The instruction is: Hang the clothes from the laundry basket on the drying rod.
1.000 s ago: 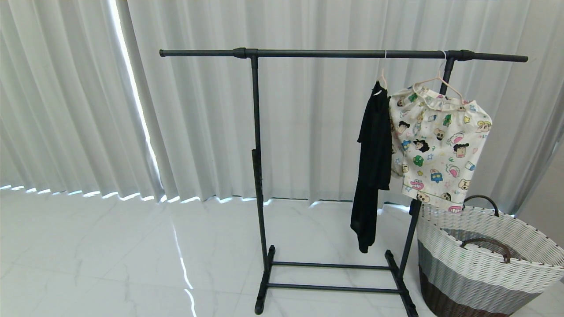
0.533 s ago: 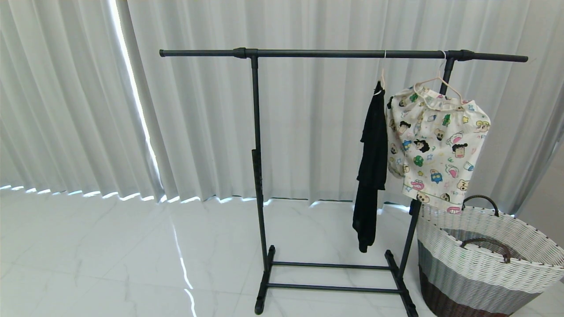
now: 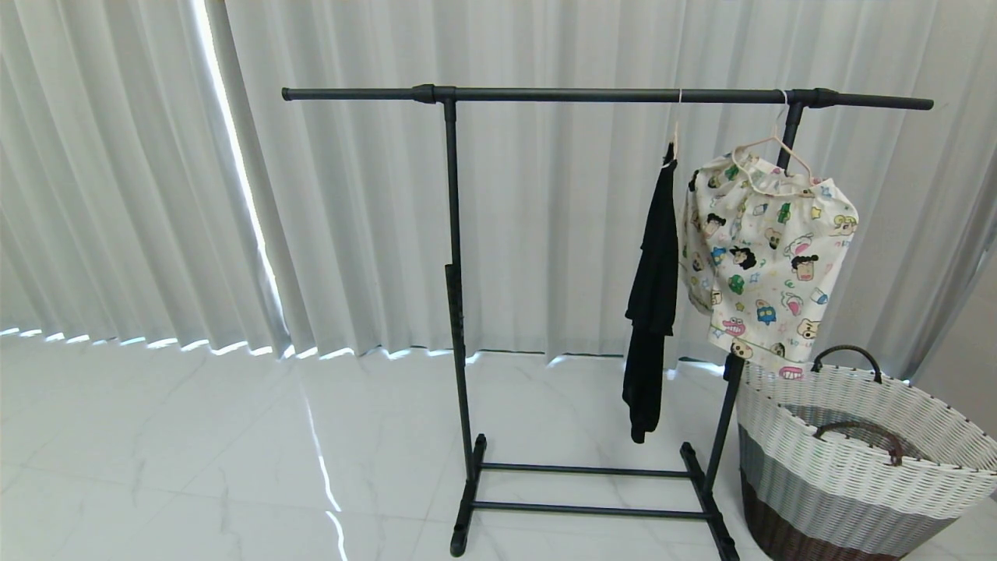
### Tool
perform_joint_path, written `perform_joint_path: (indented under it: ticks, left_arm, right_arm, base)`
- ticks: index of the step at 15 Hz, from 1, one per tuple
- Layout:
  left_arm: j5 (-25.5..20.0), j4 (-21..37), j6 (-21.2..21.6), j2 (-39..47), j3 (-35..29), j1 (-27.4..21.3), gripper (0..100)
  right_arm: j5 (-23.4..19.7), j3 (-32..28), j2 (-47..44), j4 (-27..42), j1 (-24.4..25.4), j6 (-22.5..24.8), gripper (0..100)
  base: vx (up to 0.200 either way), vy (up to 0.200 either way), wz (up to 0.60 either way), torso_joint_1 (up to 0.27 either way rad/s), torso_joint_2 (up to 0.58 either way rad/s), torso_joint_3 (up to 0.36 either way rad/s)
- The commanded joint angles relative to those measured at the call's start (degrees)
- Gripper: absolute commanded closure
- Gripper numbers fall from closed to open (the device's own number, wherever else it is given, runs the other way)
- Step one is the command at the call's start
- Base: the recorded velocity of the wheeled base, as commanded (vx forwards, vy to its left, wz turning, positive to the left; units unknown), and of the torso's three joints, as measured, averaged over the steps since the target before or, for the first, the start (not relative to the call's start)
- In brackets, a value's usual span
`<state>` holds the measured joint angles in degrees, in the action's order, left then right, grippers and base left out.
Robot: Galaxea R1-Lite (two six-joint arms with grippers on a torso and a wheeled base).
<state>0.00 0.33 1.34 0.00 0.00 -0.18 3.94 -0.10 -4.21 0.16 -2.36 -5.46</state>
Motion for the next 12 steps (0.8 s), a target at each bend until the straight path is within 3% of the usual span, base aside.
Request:
perform_joint_path:
  ticks: [1,12]
  left_arm:
    - [0.0,0.02,-0.02,0.0,0.0,0.01,0]
    - [0.0,0.02,0.07,0.0,0.0,0.01,0]
  right_arm:
    - [0.02,0.01,-0.01,0.02,-0.01,0.01,0]
    - [0.02,0.01,-0.1,0.02,-0.01,0.01,0]
  base:
    - [0.0,0.0,0.0,0.0,0.0,0.0]
    - [0.0,0.0,0.0,0.0,0.0,0.0]
